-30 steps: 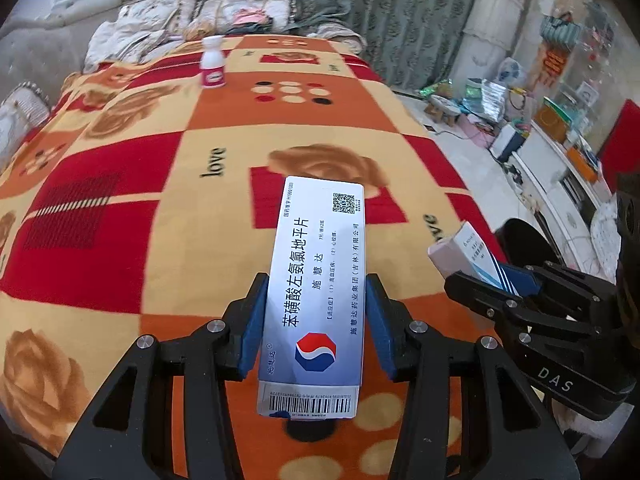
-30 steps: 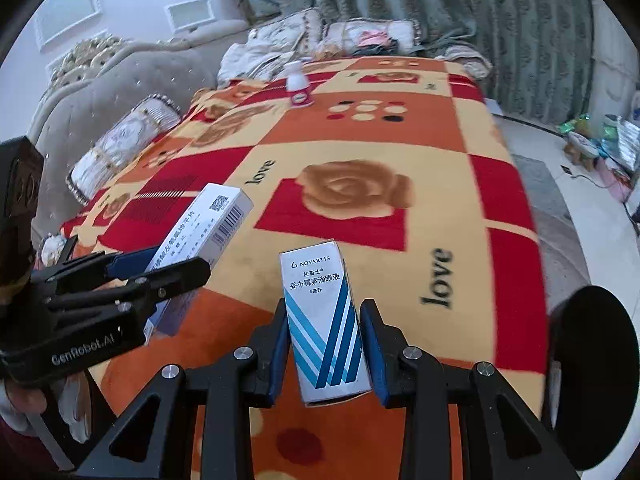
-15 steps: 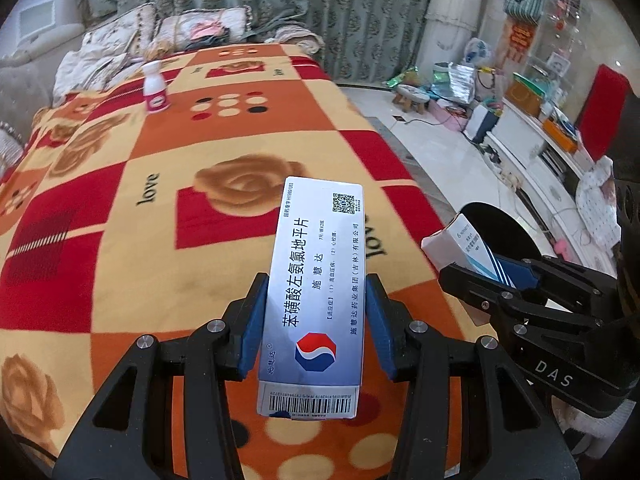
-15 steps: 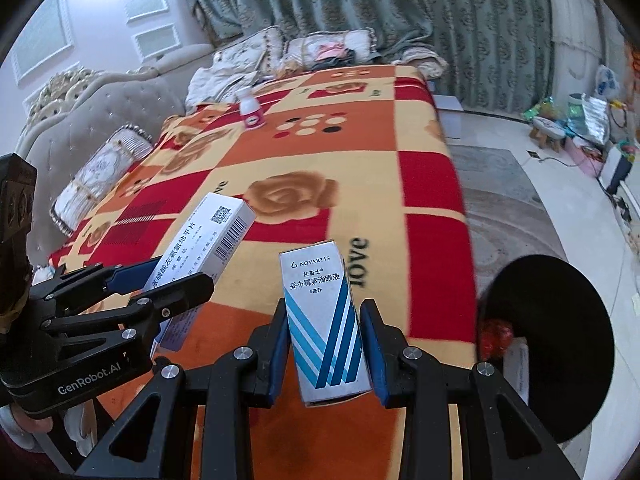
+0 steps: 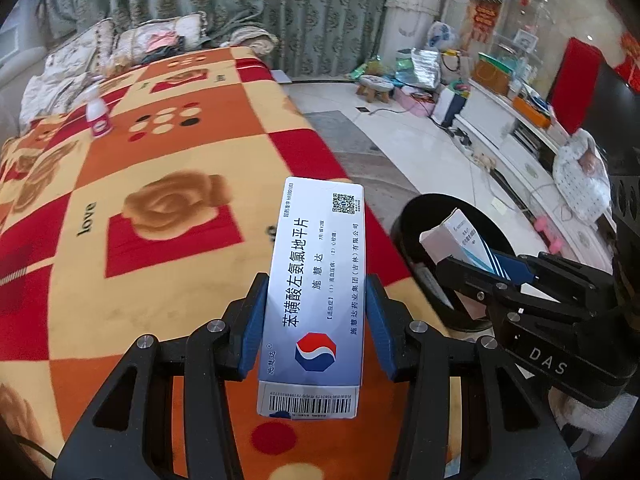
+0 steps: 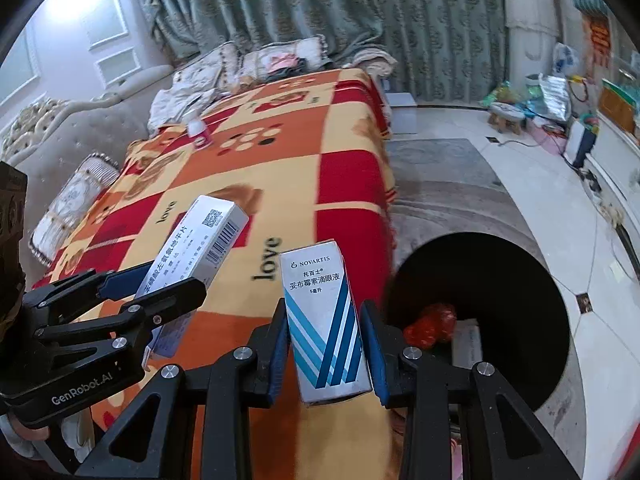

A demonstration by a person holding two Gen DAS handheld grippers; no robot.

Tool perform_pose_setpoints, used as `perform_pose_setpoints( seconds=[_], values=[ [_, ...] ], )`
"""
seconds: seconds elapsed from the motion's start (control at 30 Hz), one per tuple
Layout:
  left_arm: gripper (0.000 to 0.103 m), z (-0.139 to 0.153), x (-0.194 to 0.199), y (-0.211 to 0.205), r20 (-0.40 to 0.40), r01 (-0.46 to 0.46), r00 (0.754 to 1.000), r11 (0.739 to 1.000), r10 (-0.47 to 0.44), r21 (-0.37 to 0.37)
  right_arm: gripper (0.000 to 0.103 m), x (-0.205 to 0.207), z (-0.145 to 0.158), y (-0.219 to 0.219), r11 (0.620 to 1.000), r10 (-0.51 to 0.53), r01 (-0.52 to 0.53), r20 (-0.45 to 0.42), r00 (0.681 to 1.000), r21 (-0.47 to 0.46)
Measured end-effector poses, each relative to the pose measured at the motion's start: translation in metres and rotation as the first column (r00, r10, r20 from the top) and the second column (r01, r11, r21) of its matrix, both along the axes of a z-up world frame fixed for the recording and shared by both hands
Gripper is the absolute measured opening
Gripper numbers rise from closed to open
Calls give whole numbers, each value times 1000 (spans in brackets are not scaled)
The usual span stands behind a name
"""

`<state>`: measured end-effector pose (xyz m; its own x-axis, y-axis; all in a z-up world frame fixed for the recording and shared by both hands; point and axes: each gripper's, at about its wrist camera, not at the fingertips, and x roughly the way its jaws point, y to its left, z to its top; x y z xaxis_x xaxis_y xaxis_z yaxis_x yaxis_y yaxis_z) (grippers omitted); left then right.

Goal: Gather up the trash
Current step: 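Carry both medicine boxes over the black bin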

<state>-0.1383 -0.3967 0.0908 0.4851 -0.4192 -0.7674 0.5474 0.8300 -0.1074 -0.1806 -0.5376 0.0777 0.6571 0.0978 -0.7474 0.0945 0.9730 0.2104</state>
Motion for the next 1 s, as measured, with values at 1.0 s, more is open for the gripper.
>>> perform_pose_setpoints(
  seconds=[1.0],
  values=[
    [45, -17, 9, -98, -50, 130, 990, 991, -130, 10, 33, -28, -21, -99, 983, -182, 183, -55, 982, 21]
  ],
)
